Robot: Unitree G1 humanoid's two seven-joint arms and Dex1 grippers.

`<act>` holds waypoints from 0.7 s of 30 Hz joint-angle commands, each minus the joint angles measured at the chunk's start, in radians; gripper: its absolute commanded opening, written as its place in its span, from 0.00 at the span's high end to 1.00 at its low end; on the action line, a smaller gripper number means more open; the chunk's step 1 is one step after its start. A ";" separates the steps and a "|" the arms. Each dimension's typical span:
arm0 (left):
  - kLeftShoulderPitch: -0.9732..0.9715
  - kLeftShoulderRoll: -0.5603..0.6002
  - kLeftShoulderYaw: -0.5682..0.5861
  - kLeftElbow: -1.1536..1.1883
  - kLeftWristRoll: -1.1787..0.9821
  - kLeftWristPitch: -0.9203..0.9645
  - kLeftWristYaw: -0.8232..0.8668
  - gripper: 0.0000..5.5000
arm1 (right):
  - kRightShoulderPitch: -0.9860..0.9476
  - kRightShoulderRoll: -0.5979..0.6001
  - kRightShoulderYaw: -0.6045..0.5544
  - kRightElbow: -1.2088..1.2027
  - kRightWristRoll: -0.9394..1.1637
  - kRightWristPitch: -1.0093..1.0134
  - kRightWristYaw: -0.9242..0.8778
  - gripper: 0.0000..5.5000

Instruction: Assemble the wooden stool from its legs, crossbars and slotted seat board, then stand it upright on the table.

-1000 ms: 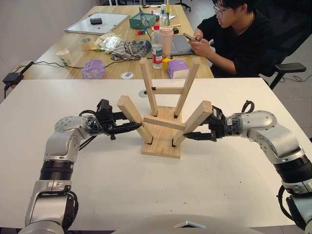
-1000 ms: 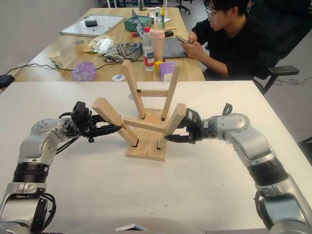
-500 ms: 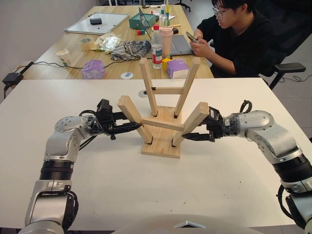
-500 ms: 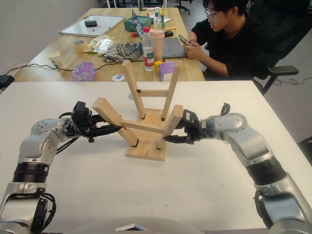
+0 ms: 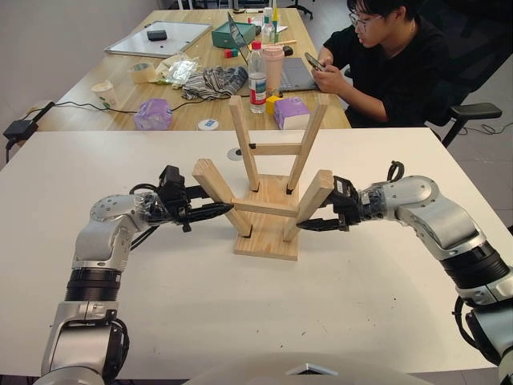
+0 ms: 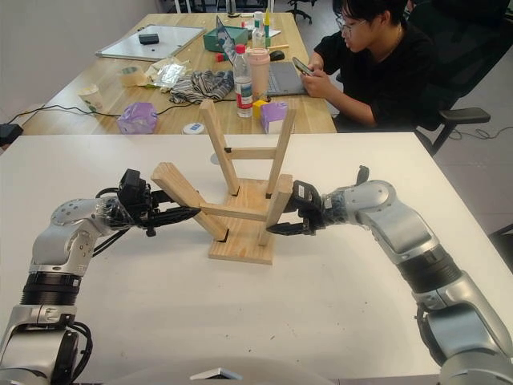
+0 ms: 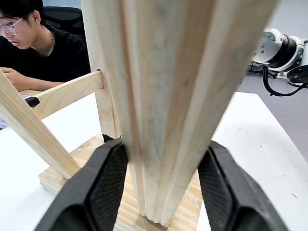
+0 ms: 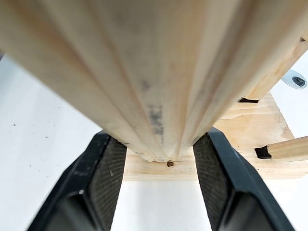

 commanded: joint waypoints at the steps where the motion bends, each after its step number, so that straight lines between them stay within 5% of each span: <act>1: 0.006 -0.023 -0.002 -0.081 -0.031 -0.007 0.011 0.61 | 0.083 -0.076 0.174 0.165 -0.243 0.091 -0.001 0.63; 11: 0.005 -0.037 -0.130 -0.219 0.091 -0.002 0.115 0.61 | 0.056 -0.041 0.222 0.165 -0.261 0.082 -0.001 0.63; 21: -0.029 0.012 -0.039 -0.237 -0.009 0.152 0.164 0.61 | 0.077 -0.056 0.214 0.178 -0.260 0.070 -0.010 0.63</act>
